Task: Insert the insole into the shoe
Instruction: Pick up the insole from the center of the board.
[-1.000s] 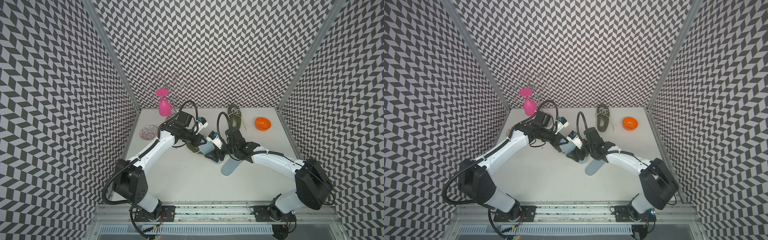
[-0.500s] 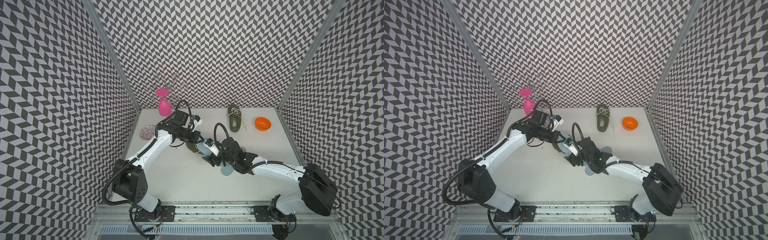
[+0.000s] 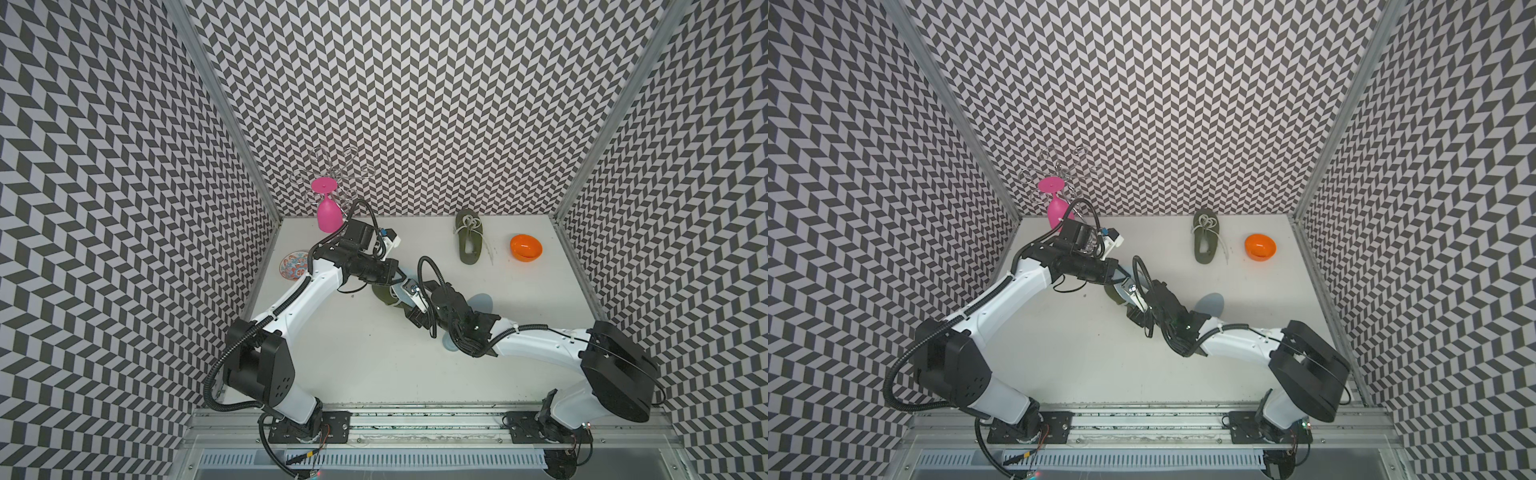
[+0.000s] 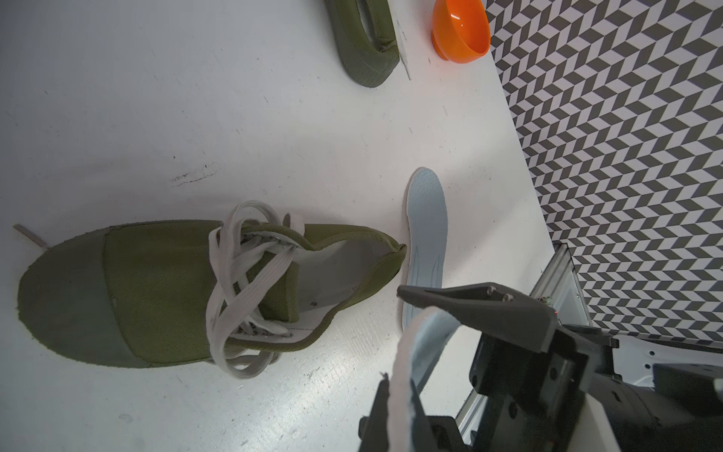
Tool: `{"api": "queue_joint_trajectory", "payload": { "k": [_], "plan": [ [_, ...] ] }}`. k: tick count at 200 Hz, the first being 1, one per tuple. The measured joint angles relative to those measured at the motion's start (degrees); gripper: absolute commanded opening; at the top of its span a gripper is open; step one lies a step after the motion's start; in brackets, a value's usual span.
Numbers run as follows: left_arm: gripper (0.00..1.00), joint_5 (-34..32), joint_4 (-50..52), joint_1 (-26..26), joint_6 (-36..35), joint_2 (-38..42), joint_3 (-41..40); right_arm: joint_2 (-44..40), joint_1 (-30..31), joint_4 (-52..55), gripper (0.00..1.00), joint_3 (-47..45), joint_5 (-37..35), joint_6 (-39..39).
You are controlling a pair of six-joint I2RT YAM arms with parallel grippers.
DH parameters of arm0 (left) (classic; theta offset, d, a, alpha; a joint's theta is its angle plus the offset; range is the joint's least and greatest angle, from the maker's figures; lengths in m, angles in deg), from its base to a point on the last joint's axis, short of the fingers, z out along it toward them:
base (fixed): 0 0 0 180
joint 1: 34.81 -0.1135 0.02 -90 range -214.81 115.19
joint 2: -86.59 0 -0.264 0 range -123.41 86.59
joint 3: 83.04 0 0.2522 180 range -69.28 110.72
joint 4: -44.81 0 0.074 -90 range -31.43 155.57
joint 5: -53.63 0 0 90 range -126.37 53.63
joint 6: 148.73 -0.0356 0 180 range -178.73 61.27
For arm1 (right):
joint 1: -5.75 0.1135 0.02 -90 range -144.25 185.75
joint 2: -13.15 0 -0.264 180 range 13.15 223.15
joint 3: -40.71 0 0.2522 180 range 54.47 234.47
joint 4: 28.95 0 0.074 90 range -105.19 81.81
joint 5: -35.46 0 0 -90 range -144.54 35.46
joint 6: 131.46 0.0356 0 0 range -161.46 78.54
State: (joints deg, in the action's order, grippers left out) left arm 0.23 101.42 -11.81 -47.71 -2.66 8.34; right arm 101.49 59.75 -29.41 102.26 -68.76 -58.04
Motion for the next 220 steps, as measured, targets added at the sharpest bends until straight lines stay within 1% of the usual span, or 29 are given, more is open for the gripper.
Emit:
{"api": "queue_joint_trajectory", "payload": {
  "k": [16,35,50,63,77,99,118,133,144,164,183,195,201,207,220],
  "plan": [
    [0.0,0.04,0.09,0.0,0.0,0.66,-0.57,0.22,0.0,-1.03,0.74,0.0,-0.96,-0.22],
    [0.0,0.0,-0.02,0.0,0.0,1.77,-0.9,0.22,0.24,-2.16,0.69,0.0,-1.2,-0.37],
    [0.0,-0.24,-0.02,0.0,-0.02,2.36,-0.94,0.22,0.28,-2.82,0.62,0.02,-1.38,-0.42],
    [0.0,-0.81,-0.04,-0.02,-0.07,2.43,-0.94,0.22,0.33,-3.02,0.6,0.02,-1.4,-0.39],
    [0.07,-1.68,0.0,-0.04,-0.24,2.43,-0.94,0.2,0.33,-3.04,0.58,-0.02,-1.31,-0.37],
    [0.14,-2.8,0.09,-0.04,-0.9,2.43,-0.94,-0.63,0.37,-3.28,0.55,-0.63,-0.92,-0.33],
    [0.27,-3.54,0.11,-0.02,-1.22,2.43,-0.94,-1.92,0.37,-3.19,0.5,-1.27,-0.44,0.07],
    [0.36,-4.15,0.09,-0.02,-1.9,2.43,-0.94,-2.49,0.37,-2.71,0.5,-1.27,-0.02,0.37],
    [0.41,-4.48,0.04,-0.04,-1.57,2.45,-0.96,-2.67,0.31,-2.29,0.49,-1.27,0.28,0.63],
    [0.45,-4.85,-0.44,-0.26,-1.38,2.6,-1.03,-2.69,0.31,-0.96,0.44,-1.27,1.05,1.4],
    [0.48,-4.81,-1.18,-0.96,-0.79,3.43,-1.16,-2.69,0.22,0.76,0.43,-1.2,1.64,1.86],
    [0.49,-4.57,-1.95,-1.81,-0.35,4.35,-1.29,-2.69,0.2,1.86,0.41,-1.09,1.86,2.19],
    [0.5,-4.48,-2.36,-2.34,0.0,4.85,-1.31,-2.69,0.2,2.49,0.35,-0.98,1.99,2.45],
    [0.5,-4.48,-2.78,-2.97,0.46,5.44,-1.33,-2.69,0.13,3.06,0.32,-0.81,2.1,2.64],
    [0.5,-5.05,-3.69,-4.39,1.36,6.6,-1.33,-2.69,-0.26,4.35,0.31,-0.17,2.32,3.37]
  ]
}}
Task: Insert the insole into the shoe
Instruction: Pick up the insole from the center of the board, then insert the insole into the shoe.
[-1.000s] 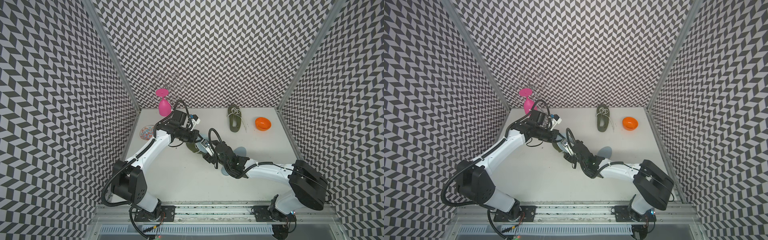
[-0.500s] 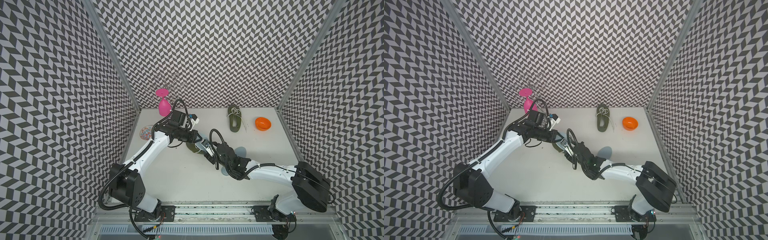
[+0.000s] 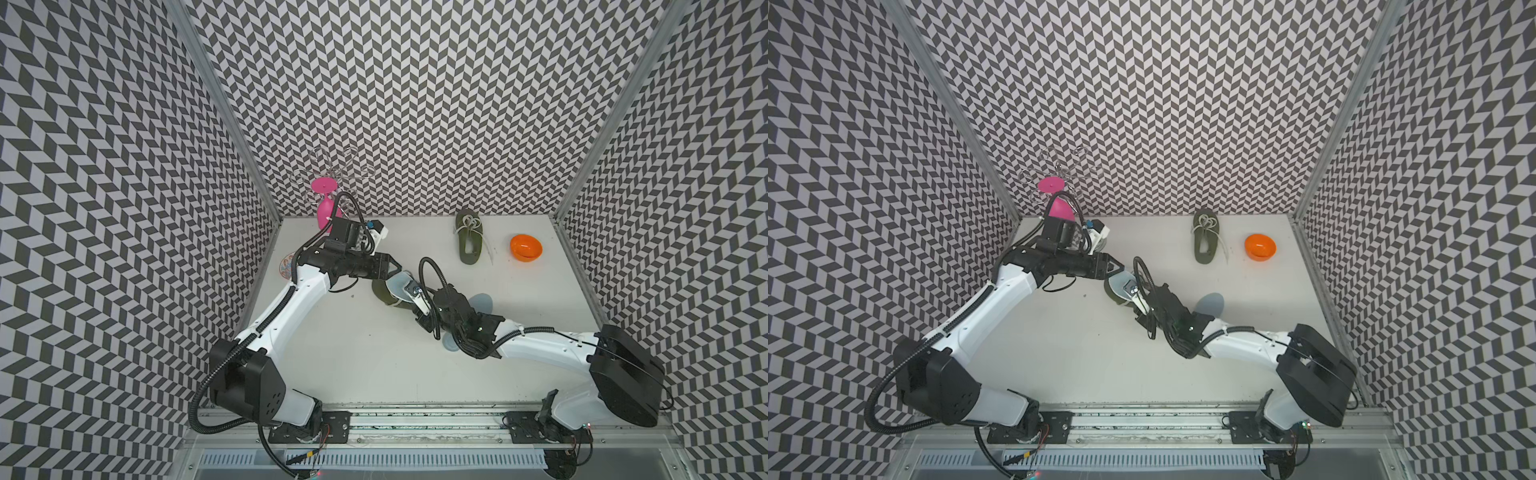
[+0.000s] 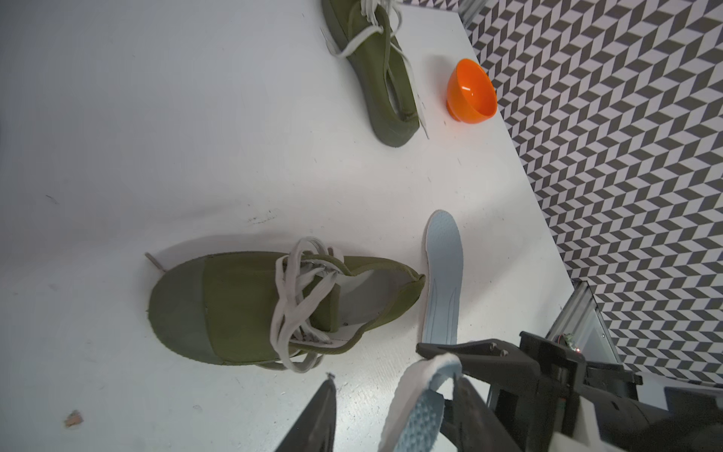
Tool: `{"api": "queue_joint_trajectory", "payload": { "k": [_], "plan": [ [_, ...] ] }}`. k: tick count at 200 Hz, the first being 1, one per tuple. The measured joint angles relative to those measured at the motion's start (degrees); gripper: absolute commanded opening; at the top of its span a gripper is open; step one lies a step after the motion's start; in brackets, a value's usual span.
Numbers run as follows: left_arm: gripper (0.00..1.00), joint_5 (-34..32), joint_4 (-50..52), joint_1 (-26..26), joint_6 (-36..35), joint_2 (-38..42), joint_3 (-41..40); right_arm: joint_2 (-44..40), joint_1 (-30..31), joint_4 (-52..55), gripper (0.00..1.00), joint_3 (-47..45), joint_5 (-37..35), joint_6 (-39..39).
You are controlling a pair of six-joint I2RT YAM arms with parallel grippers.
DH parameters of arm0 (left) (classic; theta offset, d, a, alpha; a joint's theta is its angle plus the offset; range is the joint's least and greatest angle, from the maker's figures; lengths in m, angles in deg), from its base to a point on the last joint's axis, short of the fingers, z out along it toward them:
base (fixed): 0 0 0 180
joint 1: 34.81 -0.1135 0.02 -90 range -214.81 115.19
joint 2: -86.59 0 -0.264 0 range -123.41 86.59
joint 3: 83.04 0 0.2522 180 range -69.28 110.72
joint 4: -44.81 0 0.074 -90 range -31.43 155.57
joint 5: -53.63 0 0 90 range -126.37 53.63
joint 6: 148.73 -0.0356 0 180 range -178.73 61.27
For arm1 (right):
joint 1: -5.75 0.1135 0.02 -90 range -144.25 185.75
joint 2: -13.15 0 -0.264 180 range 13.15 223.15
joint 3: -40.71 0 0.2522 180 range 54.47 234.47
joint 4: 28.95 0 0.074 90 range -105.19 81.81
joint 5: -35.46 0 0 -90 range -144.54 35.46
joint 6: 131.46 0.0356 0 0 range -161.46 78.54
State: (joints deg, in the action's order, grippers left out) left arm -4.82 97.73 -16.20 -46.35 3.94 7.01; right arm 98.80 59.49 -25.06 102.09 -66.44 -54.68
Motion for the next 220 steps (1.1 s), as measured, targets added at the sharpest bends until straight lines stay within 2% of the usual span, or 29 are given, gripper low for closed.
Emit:
{"api": "queue_joint_trajectory", "payload": {
  "k": [23,41,58,78,103,137,183,220],
  "plan": [
    [0.53,-3.02,-2.84,-3.04,2.38,2.43,-1.33,0.0,-1.16,3.04,0.32,1.97,0.42,1.31],
    [0.55,-9.2,-4.37,-4.52,4.52,4.33,-3.41,0.0,-3.17,6.93,0.32,4.37,0.92,2.64],
    [0.58,-15.43,-5.18,-3.82,6.03,4.66,-5.18,0.0,-6.08,11.98,0.32,7.39,1.92,4.33],
    [0.59,-24.02,-6.08,2.54,7.54,4.04,-8.35,-0.04,-10.78,17.79,0.33,10.54,3.54,7.02],
    [0.6,-30.01,-7.74,11.82,10.25,1.84,-11.85,-0.61,-17.27,24.28,0.33,11.8,5.84,11.04],
    [0.61,-38.93,-7.69,20.57,12.33,-5.73,-8.68,-0.87,-24.0,29.92,0.33,11.85,8.35,15.37],
    [0.61,-50.01,-5.55,26.34,13.0,-17.49,-1.62,-0.87,-27.1,32.37,0.33,12.02,11.5,17.84],
    [0.61,-54.97,-3.08,27.04,12.92,-19.37,-0.63,-0.9,-27.17,32.54,0.33,12.04,13.16,18.25]
  ]
}}
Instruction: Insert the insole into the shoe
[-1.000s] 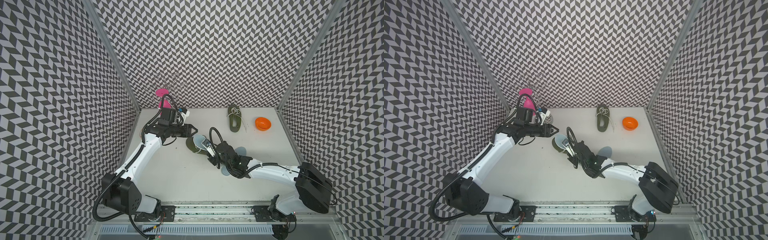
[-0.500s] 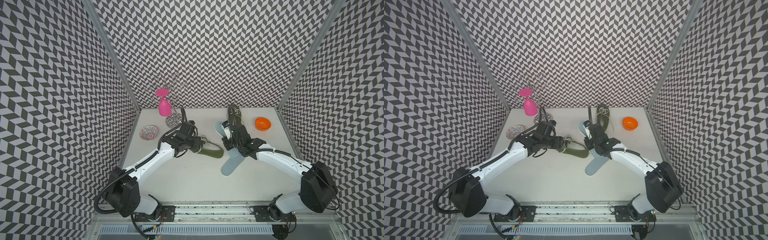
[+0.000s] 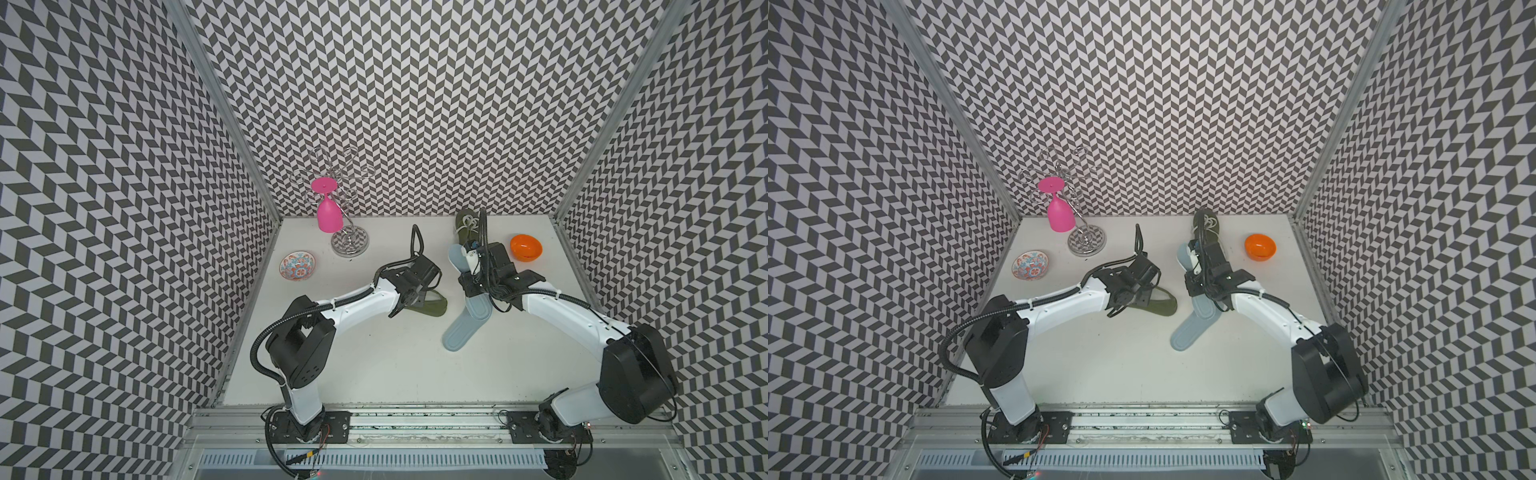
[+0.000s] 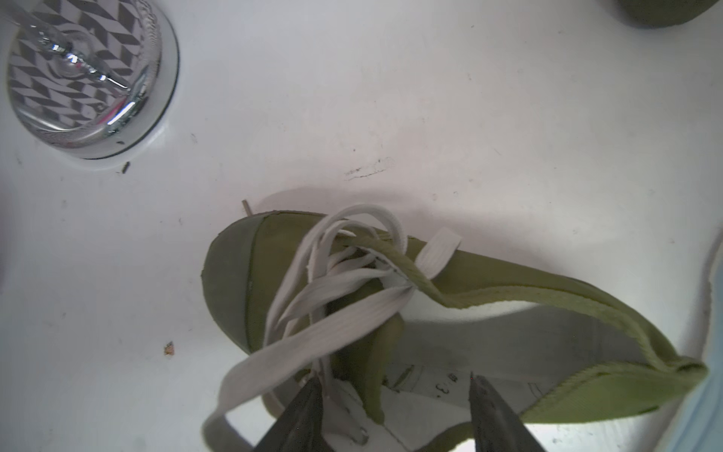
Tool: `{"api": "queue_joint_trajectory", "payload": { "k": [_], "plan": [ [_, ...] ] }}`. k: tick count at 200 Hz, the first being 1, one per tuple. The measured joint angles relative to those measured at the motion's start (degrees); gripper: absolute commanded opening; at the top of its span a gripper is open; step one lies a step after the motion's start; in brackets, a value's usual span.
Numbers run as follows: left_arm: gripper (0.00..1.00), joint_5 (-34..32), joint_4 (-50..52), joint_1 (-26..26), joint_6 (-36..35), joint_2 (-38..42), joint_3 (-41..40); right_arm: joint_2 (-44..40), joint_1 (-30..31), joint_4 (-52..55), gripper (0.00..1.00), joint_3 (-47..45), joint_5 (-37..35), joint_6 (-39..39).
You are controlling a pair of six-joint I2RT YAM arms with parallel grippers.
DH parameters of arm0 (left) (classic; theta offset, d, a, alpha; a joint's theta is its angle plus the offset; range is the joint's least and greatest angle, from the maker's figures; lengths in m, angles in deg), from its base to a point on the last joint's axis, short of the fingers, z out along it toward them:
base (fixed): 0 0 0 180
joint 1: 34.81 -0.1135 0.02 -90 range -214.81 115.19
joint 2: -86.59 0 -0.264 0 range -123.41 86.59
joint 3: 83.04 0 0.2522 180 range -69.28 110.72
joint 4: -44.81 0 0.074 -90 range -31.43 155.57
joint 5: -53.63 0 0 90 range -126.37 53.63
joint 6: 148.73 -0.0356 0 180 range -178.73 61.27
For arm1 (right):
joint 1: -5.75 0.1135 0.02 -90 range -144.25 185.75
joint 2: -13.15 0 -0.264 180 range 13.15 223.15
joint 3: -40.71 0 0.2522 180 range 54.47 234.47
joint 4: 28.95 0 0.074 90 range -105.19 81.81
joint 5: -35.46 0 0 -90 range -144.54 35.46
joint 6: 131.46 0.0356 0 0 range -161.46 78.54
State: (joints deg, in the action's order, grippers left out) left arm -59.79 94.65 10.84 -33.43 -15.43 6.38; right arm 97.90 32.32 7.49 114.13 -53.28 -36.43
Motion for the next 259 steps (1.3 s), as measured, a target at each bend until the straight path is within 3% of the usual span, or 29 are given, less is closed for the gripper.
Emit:
{"api": "queue_joint_trajectory", "payload": {
  "k": [127,179,223,259],
  "plan": [
    [0.55,-5.92,3.8,0.07,-2.71,-4.26,2.51,0.0,-0.02,0.11,0.33,1.25,3.08,-0.04],
    [0.33,-4.11,2.58,-2.43,-8.15,-4.44,3.93,0.0,-0.02,1.38,0.33,1.25,6.99,-0.24],
    [0.0,3.21,-1.97,-6.58,-14.53,-4.2,3.08,0.0,1.97,3.3,0.33,-0.24,11.1,0.98],
    [0.0,9.49,-6.14,-8.02,-20.9,-0.5,-0.66,-0.52,4.42,6.54,0.32,-1.9,14.99,2.1]
  ]
}}
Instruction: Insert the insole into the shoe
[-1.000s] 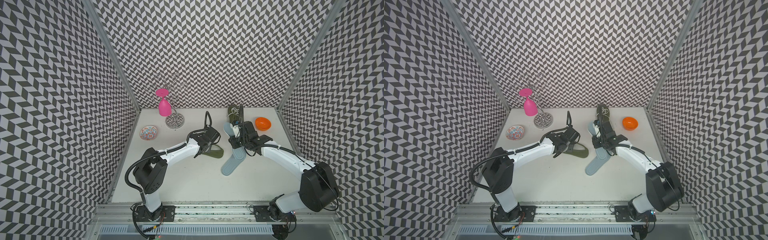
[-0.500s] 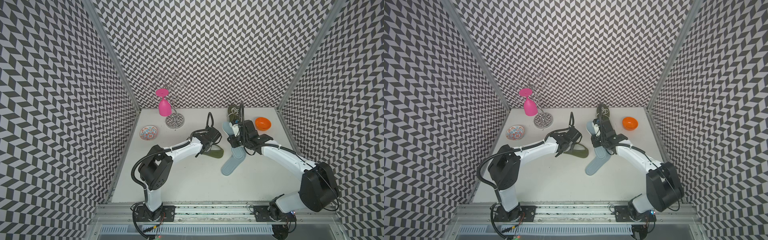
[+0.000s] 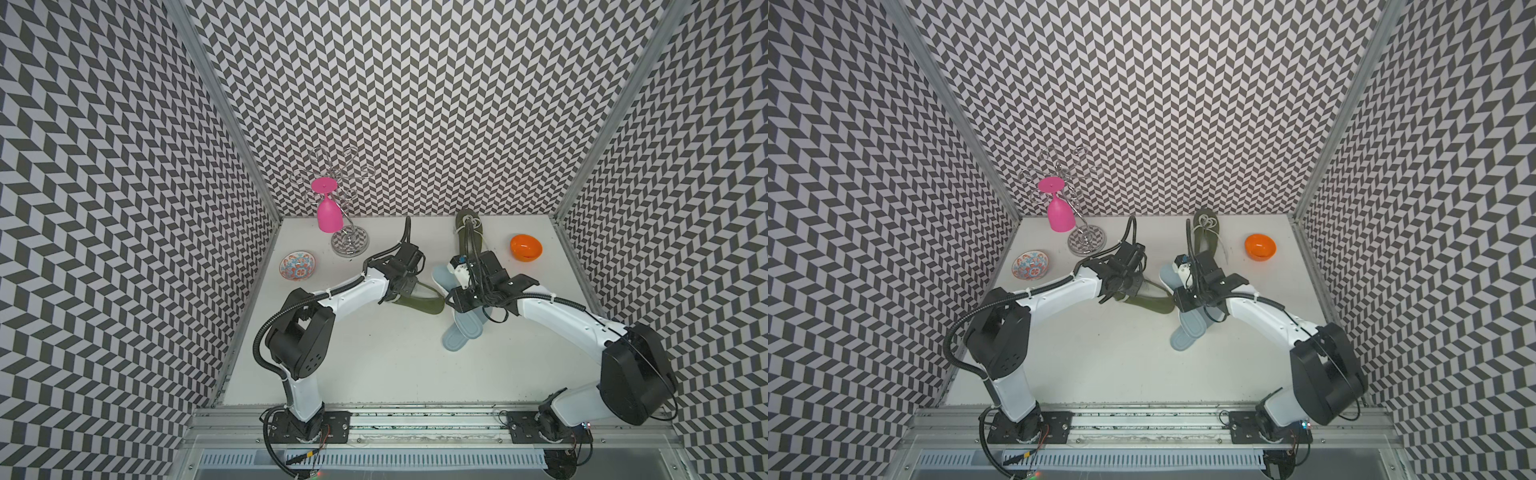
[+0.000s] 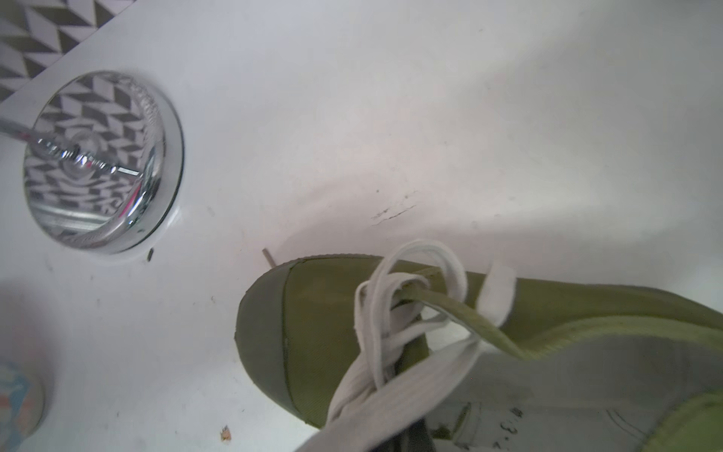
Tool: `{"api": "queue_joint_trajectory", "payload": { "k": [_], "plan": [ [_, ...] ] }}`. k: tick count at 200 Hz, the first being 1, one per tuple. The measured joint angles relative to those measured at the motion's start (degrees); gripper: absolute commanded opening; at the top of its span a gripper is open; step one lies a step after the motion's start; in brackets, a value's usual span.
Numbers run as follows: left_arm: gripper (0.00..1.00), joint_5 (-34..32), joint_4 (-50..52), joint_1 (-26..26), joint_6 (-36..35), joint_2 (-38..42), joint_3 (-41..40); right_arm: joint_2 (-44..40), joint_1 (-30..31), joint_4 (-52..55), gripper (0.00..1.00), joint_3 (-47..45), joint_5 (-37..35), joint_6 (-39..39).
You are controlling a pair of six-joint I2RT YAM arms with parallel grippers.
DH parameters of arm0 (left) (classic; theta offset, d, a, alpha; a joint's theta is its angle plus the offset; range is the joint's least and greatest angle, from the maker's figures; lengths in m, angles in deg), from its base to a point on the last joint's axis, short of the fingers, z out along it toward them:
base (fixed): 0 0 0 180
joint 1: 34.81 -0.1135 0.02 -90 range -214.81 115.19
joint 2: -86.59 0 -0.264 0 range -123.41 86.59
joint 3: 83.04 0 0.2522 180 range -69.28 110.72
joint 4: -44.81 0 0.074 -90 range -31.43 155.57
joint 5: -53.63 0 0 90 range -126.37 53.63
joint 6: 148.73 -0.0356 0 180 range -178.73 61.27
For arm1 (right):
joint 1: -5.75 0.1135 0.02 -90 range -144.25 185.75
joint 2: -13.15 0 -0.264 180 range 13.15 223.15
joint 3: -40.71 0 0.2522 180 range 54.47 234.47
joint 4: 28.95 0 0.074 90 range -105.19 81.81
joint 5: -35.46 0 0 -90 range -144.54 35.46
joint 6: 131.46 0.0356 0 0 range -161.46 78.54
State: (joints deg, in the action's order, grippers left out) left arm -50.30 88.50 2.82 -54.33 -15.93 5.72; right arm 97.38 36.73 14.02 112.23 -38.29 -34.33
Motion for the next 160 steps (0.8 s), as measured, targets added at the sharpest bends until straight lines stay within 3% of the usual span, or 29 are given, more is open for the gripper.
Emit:
{"api": "queue_joint_trajectory", "payload": {
  "k": [38,81,160],
  "plan": [
    [0.0,9.42,-4.22,-1.38,-8.79,7.08,-5.25,-2.75,1.7,4.48,0.32,-1.57,3.13,0.17],
    [0.0,14.4,-9.31,-2.19,-15.19,9.42,-7.32,-3.21,4.61,7.78,0.32,-1.6,5.22,-0.04],
    [0.0,19.78,-11.63,-3.23,-18.58,10.08,-8.87,-1.84,6.88,8.04,0.32,-1.11,8.0,1.29]
  ]
}}
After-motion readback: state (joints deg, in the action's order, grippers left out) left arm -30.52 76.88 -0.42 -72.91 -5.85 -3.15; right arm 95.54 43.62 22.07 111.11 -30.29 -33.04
